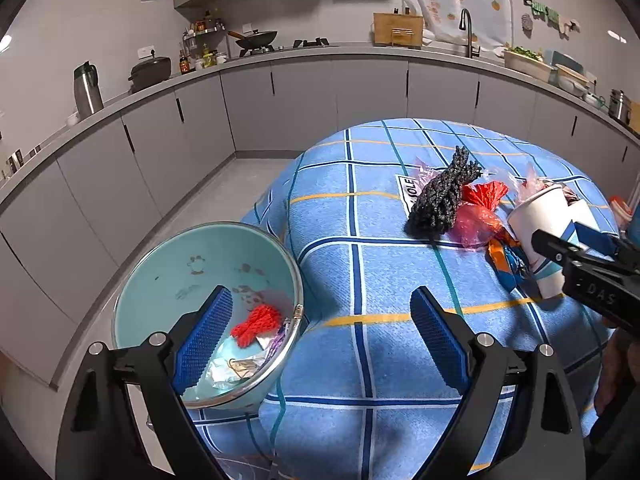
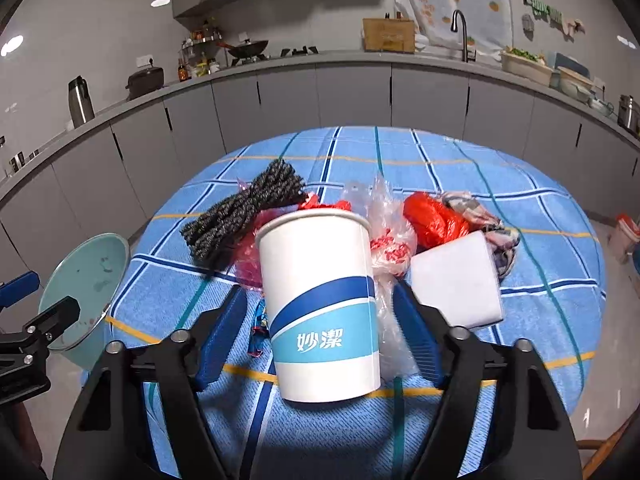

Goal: Collect trash
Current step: 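Grasp the white paper cup with the right tool, then lift the white paper cup with the right tool while the left tool grasps the black braided scrubber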

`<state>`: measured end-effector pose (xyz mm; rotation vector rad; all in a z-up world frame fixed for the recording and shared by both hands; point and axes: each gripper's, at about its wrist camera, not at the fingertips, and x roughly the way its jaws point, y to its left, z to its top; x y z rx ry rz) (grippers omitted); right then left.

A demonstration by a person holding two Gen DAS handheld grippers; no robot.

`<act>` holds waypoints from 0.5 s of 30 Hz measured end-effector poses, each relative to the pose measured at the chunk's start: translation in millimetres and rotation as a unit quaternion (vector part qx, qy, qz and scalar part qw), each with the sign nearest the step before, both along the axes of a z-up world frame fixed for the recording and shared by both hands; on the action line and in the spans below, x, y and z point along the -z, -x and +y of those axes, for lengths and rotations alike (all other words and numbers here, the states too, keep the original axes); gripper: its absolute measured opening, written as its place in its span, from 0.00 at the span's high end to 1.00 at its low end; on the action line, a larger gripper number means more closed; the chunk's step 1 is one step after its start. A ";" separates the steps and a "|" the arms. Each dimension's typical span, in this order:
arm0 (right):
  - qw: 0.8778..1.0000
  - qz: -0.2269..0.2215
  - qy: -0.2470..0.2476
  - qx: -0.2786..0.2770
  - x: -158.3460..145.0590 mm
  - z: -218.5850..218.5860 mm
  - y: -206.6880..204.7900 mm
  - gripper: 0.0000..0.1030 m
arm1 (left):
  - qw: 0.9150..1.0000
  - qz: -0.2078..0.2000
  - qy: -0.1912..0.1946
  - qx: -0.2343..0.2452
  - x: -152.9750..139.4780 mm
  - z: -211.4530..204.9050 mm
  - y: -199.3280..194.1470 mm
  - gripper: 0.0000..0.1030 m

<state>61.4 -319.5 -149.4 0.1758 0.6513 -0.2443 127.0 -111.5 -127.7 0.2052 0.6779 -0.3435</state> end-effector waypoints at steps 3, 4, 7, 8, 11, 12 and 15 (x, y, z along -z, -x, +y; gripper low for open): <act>1.000 0.005 -0.005 -0.004 0.9 0.7 -0.5 0.45 | 1.000 -0.001 0.001 0.003 -1.0 -2.8 -1.2 0.13; 1.000 0.002 -0.005 -0.006 -1.0 1.7 0.2 0.47 | 1.000 -0.001 0.002 0.003 -1.8 -3.5 -1.7 0.13; 1.000 -0.011 0.000 -0.009 -9.6 4.9 5.5 0.48 | 1.000 -0.003 0.002 0.007 -4.1 -7.1 -3.0 0.13; 1.000 -0.016 0.003 -0.009 -13.2 5.7 6.6 0.48 | 1.000 -0.004 0.003 0.008 -5.2 -7.8 -3.7 0.13; 0.999 -0.036 0.014 -0.006 -25.5 7.6 12.7 0.48 | 1.000 -0.008 0.002 0.014 -8.8 -14.1 -7.1 0.13; 0.999 -0.044 0.018 -0.003 -29.6 7.4 14.5 0.48 | 1.000 -0.009 0.001 0.016 -10.0 -17.1 -8.4 0.13; 0.998 -0.058 0.025 0.004 -37.6 5.2 15.8 0.48 | 1.000 -0.017 -0.002 0.027 -14.1 -31.7 -14.4 0.14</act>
